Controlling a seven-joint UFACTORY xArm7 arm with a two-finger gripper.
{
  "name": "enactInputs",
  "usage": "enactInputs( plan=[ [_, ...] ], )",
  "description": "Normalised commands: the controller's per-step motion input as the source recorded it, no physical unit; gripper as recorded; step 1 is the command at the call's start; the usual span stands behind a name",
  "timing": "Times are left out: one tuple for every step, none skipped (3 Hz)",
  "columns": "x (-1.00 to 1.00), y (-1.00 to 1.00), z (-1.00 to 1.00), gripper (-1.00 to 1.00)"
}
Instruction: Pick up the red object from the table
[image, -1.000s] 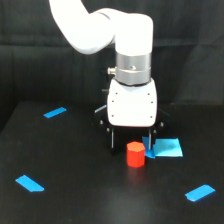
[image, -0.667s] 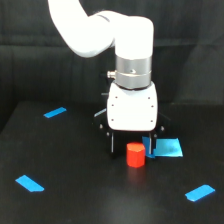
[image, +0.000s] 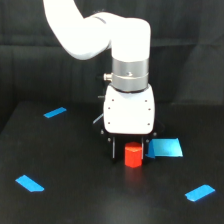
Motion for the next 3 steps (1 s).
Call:
enactInputs(
  plan=[
    [-0.18, -0.01, -0.15, -1.00],
    [-0.23, -0.03, 0.06, -0.94],
    [-0.12, 0.05, 0.09, -0.98]
  ],
)
